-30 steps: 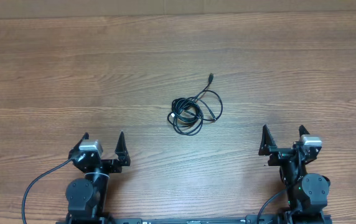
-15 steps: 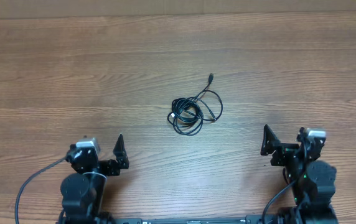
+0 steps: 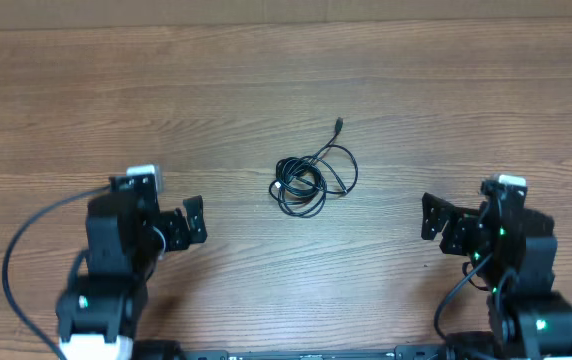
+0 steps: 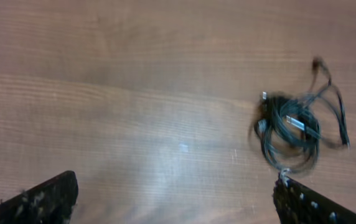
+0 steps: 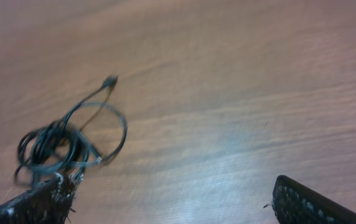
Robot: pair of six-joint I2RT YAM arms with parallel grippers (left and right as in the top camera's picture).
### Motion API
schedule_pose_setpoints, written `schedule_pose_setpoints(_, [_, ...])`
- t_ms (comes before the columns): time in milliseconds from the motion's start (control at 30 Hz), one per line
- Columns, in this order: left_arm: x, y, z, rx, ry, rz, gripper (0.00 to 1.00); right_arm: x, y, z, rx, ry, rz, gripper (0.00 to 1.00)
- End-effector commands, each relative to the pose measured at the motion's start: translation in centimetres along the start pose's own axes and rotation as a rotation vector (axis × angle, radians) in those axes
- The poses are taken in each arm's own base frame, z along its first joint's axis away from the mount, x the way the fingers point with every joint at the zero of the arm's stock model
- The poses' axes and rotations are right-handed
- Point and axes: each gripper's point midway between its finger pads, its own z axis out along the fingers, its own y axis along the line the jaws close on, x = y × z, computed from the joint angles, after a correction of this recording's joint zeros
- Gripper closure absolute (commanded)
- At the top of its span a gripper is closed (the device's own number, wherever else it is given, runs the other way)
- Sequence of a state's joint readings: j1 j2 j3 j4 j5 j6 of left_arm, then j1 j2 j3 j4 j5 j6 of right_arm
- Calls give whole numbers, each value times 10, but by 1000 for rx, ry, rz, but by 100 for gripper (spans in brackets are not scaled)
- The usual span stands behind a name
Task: Untangle cables
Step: 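Raise both arms and move the left gripper toward the black cable bundle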
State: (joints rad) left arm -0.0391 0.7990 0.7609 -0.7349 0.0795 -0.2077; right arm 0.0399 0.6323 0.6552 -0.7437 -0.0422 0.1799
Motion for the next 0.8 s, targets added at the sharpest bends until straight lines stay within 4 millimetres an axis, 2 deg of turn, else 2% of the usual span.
schedule_pose_setpoints(0, [-12, -11, -7, 26, 87, -18, 0, -14, 22, -10, -88, 74, 15, 0])
schedule_pose_setpoints(167, [0, -11, -10, 6, 236, -36, 0, -10, 23, -16, -55, 247, 29, 0])
schedule_pose_setpoints(300, [15, -27, -13, 100, 319, -59, 1, -13, 25, -7, -53, 264, 72, 0])
schedule_pose_setpoints(400, [15, -34, -14, 142, 327, -65, 0, -12, 27, -5, -64, 278, 93, 0])
schedule_pose_setpoints(533, [4, -36, -11, 152, 280, -56, 1, -12, 35, -6, -110, 284, 99, 0])
schedule_pose_setpoints(600, [-15, -40, -5, 167, 206, -88, 0, -17, 38, -5, -124, 265, 94, 0])
schedule_pose_setpoints(767, [-39, -46, 3, 185, 149, -102, 2, -20, 28, -3, -66, 245, 86, 0])
